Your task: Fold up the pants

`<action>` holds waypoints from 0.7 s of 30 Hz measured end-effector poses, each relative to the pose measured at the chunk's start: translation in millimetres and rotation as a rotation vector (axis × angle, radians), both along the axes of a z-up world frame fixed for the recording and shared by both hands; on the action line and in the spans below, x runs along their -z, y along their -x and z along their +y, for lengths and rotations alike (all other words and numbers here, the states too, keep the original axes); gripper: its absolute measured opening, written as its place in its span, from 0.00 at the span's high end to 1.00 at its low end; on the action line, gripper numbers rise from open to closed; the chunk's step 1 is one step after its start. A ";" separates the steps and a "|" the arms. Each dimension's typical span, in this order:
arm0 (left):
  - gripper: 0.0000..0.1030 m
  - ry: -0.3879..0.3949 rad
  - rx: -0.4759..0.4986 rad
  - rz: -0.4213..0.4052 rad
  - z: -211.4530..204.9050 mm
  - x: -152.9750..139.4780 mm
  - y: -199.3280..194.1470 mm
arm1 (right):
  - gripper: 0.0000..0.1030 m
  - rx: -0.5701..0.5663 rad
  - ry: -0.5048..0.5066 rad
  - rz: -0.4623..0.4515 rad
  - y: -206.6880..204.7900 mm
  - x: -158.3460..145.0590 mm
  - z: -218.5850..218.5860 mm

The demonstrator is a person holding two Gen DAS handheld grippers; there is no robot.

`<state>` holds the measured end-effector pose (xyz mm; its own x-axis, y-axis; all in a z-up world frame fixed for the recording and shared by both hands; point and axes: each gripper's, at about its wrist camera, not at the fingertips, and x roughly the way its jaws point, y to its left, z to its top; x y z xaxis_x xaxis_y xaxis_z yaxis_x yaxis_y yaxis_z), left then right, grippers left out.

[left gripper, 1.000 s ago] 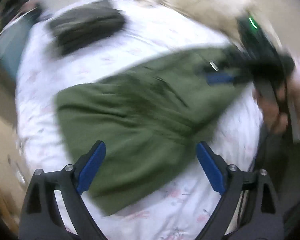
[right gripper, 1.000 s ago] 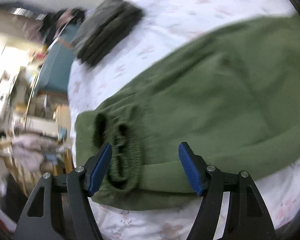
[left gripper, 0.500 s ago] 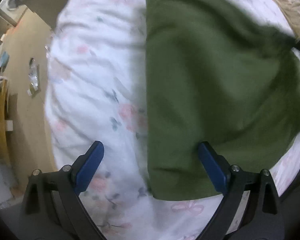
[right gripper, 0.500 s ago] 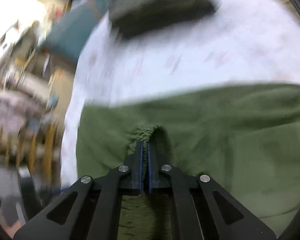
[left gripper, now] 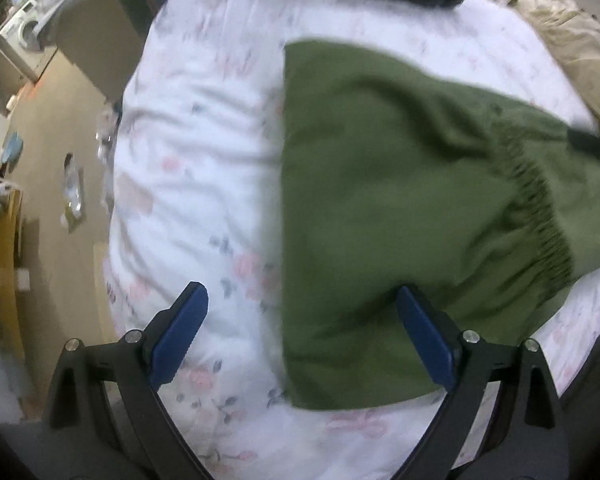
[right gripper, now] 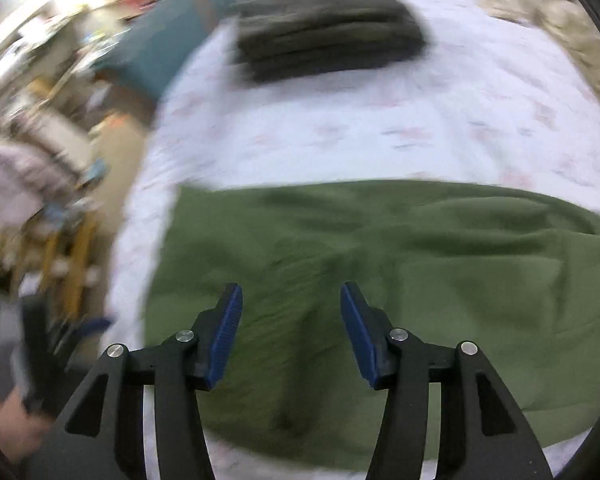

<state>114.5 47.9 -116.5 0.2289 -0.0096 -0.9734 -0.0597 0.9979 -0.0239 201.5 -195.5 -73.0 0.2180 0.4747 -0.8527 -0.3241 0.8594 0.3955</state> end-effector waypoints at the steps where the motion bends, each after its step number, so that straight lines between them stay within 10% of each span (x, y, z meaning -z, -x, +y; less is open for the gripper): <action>1: 0.09 0.003 0.001 -0.009 -2.1 -2.2 -1.7 | 0.52 -0.021 -0.013 0.007 9.7 3.1 7.0; 6: 0.09 0.047 -0.019 -0.040 -5.5 -5.5 -8.5 | 0.54 0.047 0.201 0.077 33.4 78.6 21.6; 11: 0.09 0.086 -0.016 -0.120 -21.7 -14.7 -25.0 | 0.47 0.276 -0.116 0.082 47.2 49.3 -42.8; 15: 0.09 0.128 -0.011 -0.163 -40.4 -13.6 -30.9 | 0.14 0.577 -0.271 0.036 85.9 28.1 -126.8; 21: 0.09 0.096 -0.006 -0.030 -53.4 31.3 -44.8 | 0.14 1.039 -0.401 0.151 126.0 86.0 -238.9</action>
<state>159.2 -5.5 -147.8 0.2583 -0.1011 -0.9608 -0.0637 0.9906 -0.1214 75.5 -434.4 -159.0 0.5750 0.3686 -0.7304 0.5498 0.4870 0.6786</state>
